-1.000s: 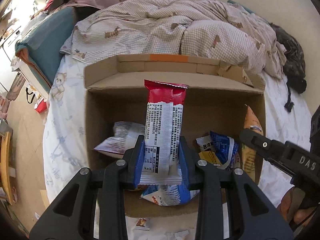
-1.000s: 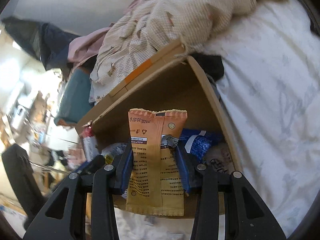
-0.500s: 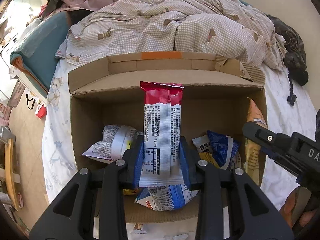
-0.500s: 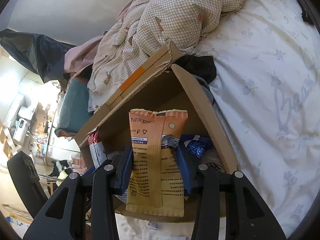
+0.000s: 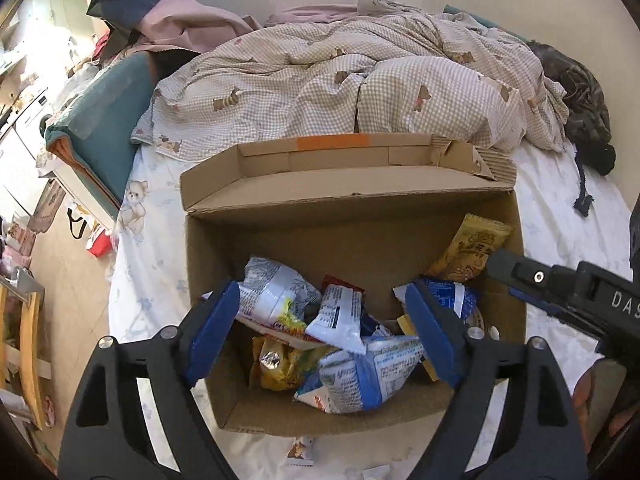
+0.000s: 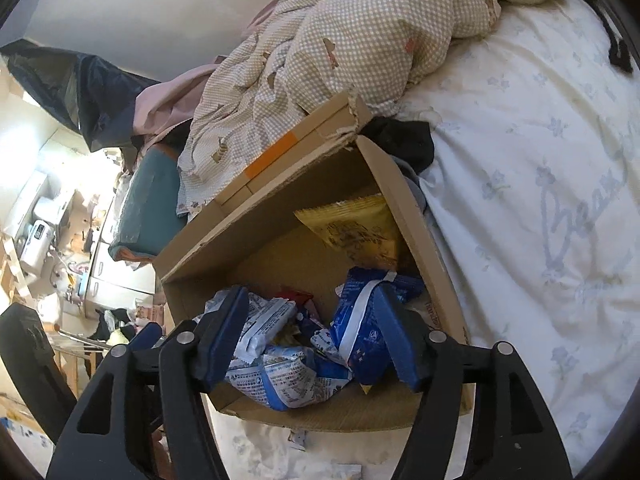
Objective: Organize snacks
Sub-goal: 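Open both grippers to drop the red bar and orange bag into the box, then withdraw both grippers toward the snack bars left on the sheet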
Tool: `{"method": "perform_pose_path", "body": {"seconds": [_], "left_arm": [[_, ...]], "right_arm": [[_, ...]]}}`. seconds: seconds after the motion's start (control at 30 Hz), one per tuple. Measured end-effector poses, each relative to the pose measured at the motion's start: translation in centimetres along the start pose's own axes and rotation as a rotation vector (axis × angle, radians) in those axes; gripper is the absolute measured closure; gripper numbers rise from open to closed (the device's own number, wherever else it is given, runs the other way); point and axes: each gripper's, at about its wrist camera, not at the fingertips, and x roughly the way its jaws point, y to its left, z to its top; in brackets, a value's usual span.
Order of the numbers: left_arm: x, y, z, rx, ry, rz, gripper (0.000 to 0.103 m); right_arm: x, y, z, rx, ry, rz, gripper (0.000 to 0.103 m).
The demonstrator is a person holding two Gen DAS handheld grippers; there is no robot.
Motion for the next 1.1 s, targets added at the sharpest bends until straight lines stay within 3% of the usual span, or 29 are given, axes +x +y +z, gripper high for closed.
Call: {"method": "perform_pose_path", "body": {"seconds": [0.53, 0.67, 1.1], "left_arm": [[-5.6, 6.0, -6.2, -0.061, -0.061, 0.041, 0.02], [-7.0, 7.9, -8.5, -0.093, -0.07, 0.047, 0.012], [-8.1, 10.3, -12.2, -0.165, 0.0, 0.007, 0.01]], "right_arm": [[-3.3, 2.0, -4.5, -0.109, -0.006, -0.037, 0.035], [-4.2, 2.3, -6.3, -0.137, -0.008, -0.057, 0.035], [-4.9, 2.2, -12.6, -0.182, 0.077, -0.111, 0.035]]}}
